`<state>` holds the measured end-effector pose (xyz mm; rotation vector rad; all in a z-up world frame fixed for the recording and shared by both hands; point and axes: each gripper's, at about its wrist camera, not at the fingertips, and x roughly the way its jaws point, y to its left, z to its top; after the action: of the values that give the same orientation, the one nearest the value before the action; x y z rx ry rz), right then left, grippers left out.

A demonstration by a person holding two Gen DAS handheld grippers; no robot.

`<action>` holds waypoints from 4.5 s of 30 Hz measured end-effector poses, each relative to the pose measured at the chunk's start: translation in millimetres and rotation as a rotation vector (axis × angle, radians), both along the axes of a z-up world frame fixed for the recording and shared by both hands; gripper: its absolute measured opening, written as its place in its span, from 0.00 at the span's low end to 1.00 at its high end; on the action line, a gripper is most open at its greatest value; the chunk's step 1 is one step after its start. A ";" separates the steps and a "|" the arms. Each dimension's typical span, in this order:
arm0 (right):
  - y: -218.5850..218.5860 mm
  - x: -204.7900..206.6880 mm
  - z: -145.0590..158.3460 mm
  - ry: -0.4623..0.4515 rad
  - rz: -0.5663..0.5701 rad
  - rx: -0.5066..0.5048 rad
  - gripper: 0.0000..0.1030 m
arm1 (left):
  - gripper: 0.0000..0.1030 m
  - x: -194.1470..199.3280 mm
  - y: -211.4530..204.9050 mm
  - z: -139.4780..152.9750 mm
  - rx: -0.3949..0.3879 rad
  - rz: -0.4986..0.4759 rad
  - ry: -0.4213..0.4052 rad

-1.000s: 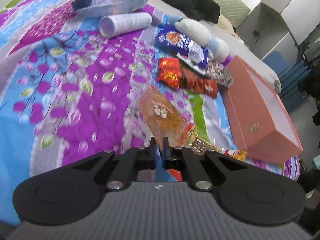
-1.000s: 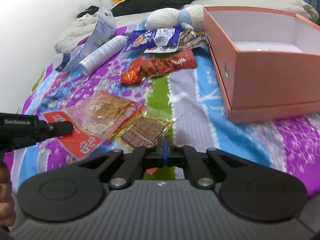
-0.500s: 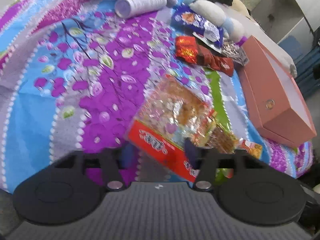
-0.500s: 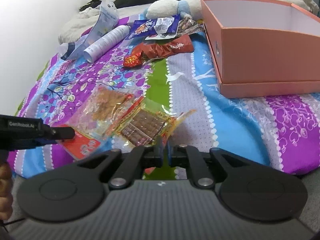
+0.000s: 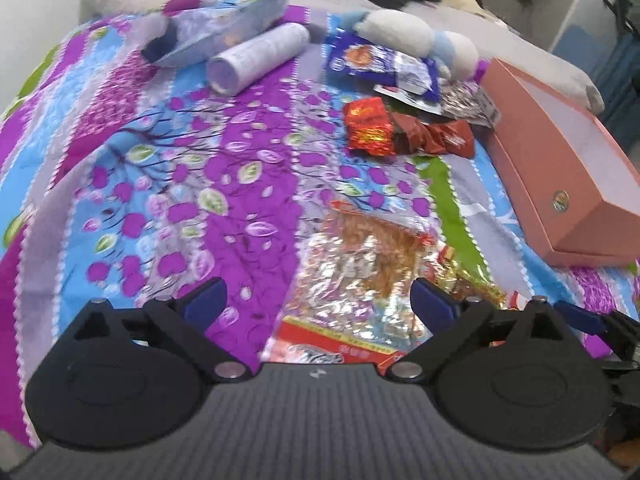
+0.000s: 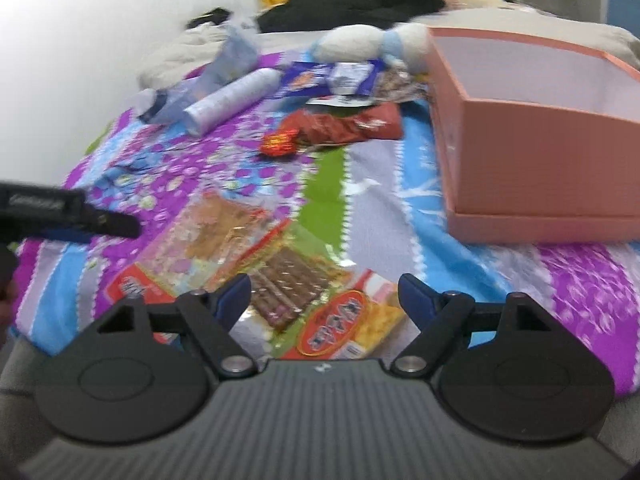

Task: Organize snacks
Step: 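Lift both held snack packs off the sheet, then carry both held snack packs up and over toward the pink box, then lower both packs into the pink box and open both tools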

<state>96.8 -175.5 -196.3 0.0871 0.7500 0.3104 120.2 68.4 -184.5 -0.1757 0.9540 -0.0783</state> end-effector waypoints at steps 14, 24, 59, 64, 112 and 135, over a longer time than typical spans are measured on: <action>30.5 12.3 -18.1 0.007 0.236 -0.122 0.80 | 0.98 45.8 -40.3 -20.9 0.031 -0.213 0.071; 41.2 37.6 -27.1 0.002 0.364 -0.213 0.83 | 0.98 71.7 -65.3 -42.0 0.124 -0.286 0.117; 20.7 31.3 -14.2 0.007 0.211 -0.293 0.55 | 0.59 75.5 -48.3 -22.4 0.084 -0.126 0.044; 7.5 29.2 -3.4 0.006 0.116 -0.230 0.27 | 0.59 66.2 -46.8 -3.2 0.071 -0.108 -0.007; -4.9 32.3 -18.1 0.001 0.053 -0.139 0.55 | 0.59 27.5 -61.1 -6.8 0.000 -0.102 -0.016; -45.9 -10.9 115.9 -0.226 -0.169 -0.099 0.55 | 0.59 7.0 -105.7 111.7 -0.062 -0.166 -0.199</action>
<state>85.9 -221.3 -80.4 0.0210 0.5290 0.1193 127.2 -37.3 -72.8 -0.1427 0.7664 -0.2739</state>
